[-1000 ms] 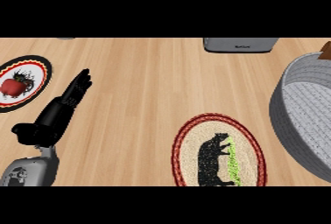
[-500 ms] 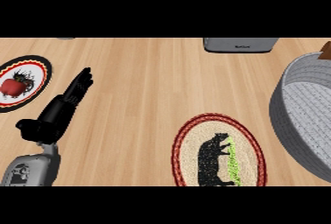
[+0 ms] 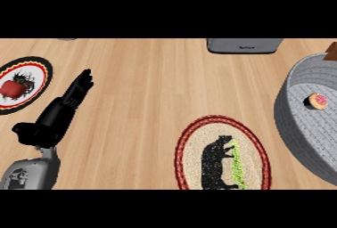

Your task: Pick the cupcake from the placemat and place it in the basket

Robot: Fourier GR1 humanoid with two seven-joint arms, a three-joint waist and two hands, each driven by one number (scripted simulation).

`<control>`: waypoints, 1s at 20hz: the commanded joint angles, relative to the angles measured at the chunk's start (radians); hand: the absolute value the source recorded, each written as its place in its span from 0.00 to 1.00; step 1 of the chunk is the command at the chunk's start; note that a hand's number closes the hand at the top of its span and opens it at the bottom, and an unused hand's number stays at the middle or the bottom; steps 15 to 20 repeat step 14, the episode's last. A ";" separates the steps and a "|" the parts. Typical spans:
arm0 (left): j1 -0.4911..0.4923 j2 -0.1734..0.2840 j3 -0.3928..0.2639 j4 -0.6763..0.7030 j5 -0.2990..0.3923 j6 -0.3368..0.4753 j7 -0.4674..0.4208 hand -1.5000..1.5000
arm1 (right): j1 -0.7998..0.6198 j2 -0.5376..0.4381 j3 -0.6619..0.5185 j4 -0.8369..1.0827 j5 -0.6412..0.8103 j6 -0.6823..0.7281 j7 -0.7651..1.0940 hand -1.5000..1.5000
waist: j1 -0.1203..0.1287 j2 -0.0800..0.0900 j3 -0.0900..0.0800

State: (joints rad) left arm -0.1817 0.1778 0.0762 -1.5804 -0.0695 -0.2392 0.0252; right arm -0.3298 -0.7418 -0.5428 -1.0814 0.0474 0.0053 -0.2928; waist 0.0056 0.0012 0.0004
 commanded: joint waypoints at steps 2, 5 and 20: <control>0.037 -0.026 -0.024 -0.015 -0.034 0.018 -0.023 0.50 | -0.074 -0.027 -0.010 0.127 -0.021 0.027 -0.088 0.00 | 0.000 0.000 0.000; 0.036 0.009 0.013 0.013 -0.001 -0.020 -0.035 0.50 | -0.051 -0.037 -0.054 0.020 -0.122 0.113 0.009 0.00 | -0.008 -0.002 -0.001; -0.001 -0.014 -0.007 -0.025 -0.011 0.003 0.033 0.50 | -0.150 -0.198 -0.168 0.339 -0.253 0.252 0.096 0.00 | 0.003 0.002 0.001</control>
